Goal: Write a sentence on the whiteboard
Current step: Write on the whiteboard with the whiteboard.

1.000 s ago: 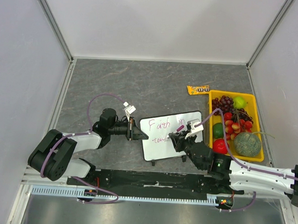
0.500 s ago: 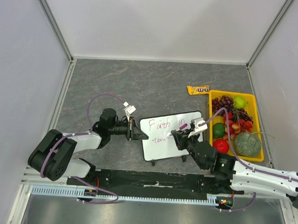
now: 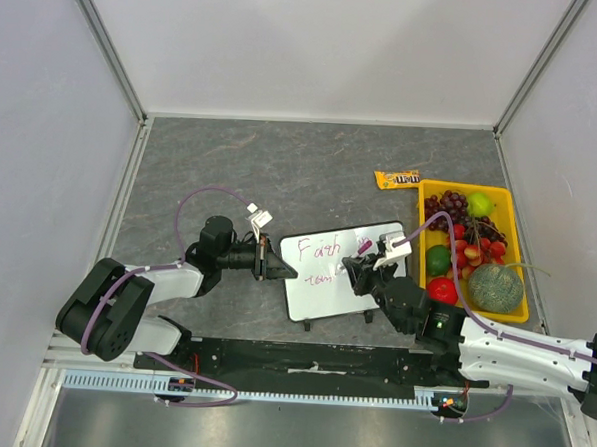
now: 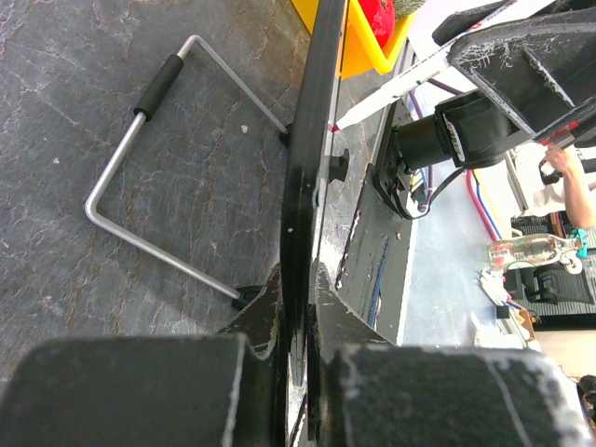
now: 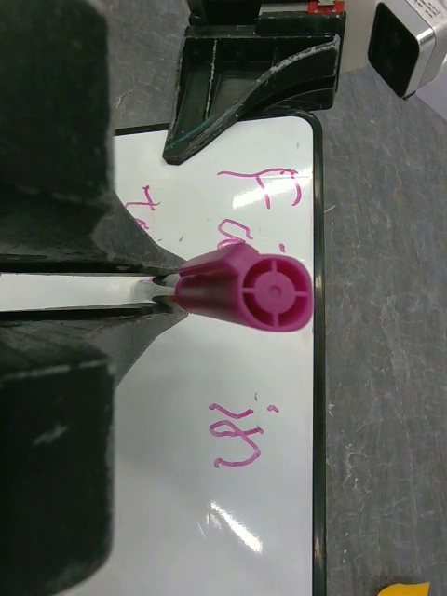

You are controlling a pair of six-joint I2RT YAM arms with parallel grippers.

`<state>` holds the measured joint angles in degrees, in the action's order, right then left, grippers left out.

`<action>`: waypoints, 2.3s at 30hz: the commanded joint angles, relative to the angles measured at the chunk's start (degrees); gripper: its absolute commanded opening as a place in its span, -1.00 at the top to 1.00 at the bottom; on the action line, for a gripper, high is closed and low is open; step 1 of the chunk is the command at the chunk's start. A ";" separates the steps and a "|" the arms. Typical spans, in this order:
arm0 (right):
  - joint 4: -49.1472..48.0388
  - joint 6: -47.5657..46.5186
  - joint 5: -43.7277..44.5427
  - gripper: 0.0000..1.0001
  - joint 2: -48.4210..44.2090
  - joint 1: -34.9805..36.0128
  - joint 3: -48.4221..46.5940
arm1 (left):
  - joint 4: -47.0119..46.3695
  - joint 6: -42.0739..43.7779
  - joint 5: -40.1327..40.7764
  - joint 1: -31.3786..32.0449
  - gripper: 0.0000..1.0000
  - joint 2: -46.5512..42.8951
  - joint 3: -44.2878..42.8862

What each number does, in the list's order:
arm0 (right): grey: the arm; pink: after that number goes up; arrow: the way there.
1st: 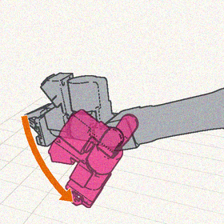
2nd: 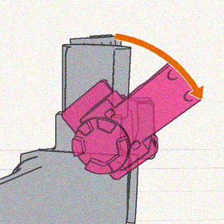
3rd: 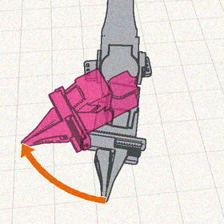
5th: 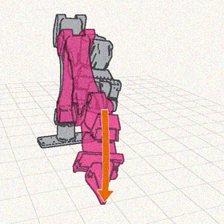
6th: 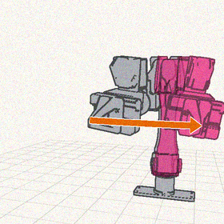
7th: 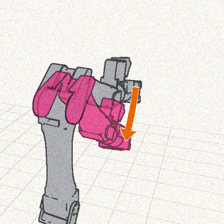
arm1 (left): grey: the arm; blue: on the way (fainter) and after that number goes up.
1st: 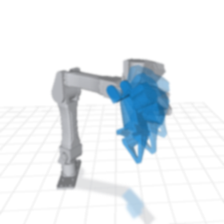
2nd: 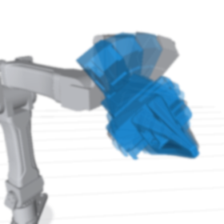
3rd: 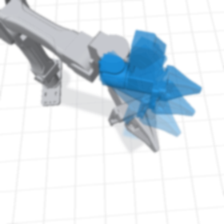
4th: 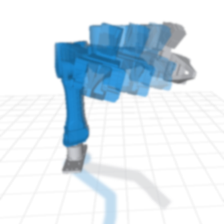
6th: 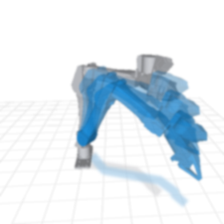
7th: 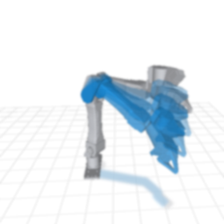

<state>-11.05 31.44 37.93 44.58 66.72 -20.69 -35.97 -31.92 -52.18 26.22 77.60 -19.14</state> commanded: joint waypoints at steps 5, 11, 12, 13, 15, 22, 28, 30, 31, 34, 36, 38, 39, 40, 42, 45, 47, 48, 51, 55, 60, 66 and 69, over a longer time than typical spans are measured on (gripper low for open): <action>1.02 1.95 -2.69 1.00 -0.63 -0.62 1.17 | 6.17 6.52 4.02 0.68 0.96 1.50 0.59; 3.31 3.36 -3.04 1.00 -1.51 -0.62 2.14 | 6.17 6.43 3.93 0.59 0.96 1.50 0.59; 3.75 3.54 -2.69 1.00 -2.03 -0.62 2.14 | 6.17 6.43 4.02 0.59 0.96 1.41 0.59; 4.36 3.71 -2.25 1.00 -2.47 -0.62 2.32 | 6.17 6.43 4.02 0.59 0.96 1.41 0.68; 4.81 3.54 -1.29 1.00 -3.27 -0.62 2.32 | 6.08 6.43 4.02 0.68 0.96 1.41 0.68; 3.76 2.14 1.53 1.00 -3.80 -0.54 1.44 | 6.17 6.43 4.11 0.59 0.96 1.59 0.59; 0.68 0.47 2.76 1.00 -3.01 -0.71 -0.05 | 6.26 6.43 4.11 0.59 0.96 1.41 0.68; -0.11 0.20 2.85 1.00 -2.39 -0.71 -0.32 | 6.17 6.43 4.02 0.59 0.96 1.41 0.68; -0.64 0.03 2.67 1.00 -2.04 -0.80 -0.49 | 6.17 6.43 4.11 0.59 0.96 1.50 0.68; -1.78 -0.24 2.06 1.00 -1.25 -0.71 -0.76 | 6.17 6.43 4.11 0.59 0.96 1.32 0.68; -2.05 -0.07 1.62 1.00 -0.63 -0.80 -0.93 | 6.17 6.43 4.11 0.59 0.96 1.32 0.68; -2.05 0.20 1.62 1.00 -0.72 -0.71 -0.93 | 6.17 6.43 4.11 0.59 0.96 1.32 0.68; -2.31 0.20 1.79 1.00 -0.98 -0.71 -0.76 | 6.17 6.43 4.11 0.59 0.96 1.24 0.77; -2.31 0.29 1.88 1.00 -1.24 -0.71 -0.76 | 6.17 6.43 4.11 0.59 0.96 1.32 0.77; -2.66 0.20 2.14 1.00 -2.30 -0.71 -0.49 | 6.17 6.43 4.11 0.76 0.96 1.32 0.68; -3.98 -0.32 2.06 1.00 -3.27 -0.71 -0.14 | 6.17 6.52 4.11 0.68 0.96 1.23 0.68; -4.50 -0.76 1.80 1.00 -2.83 -0.71 -0.58 | 6.26 6.52 4.11 0.59 0.96 1.24 0.68; -4.68 -0.94 1.27 1.00 -2.48 -0.80 -0.84 | 6.26 6.43 4.11 0.68 0.96 1.41 0.68; -5.38 -1.12 -0.66 1.00 -1.51 -0.80 -1.37 | 6.17 6.43 4.11 0.59 0.96 1.32 0.68; -5.39 -1.12 -2.16 1.00 -1.95 -0.71 -1.90 | 6.26 6.43 4.20 0.68 0.96 1.32 0.68; -6.26 -2.78 -4.00 1.00 -2.83 -0.80 -2.25 | 6.26 6.43 4.28 0.68 0.96 1.15 0.77; -9.86 -5.51 -14.18 1.00 -2.21 -4.30 -2.78 | 6.17 6.43 4.37 0.68 0.96 0.88 0.85; -10.39 -4.73 -21.56 1.00 -3.62 -9.04 -3.13 | 6.26 6.52 4.63 0.59 0.96 0.62 0.94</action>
<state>-17.26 27.57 26.57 42.46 62.33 -21.02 -35.90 -31.90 -52.18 26.22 77.58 -19.14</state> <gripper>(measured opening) 0.178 0.065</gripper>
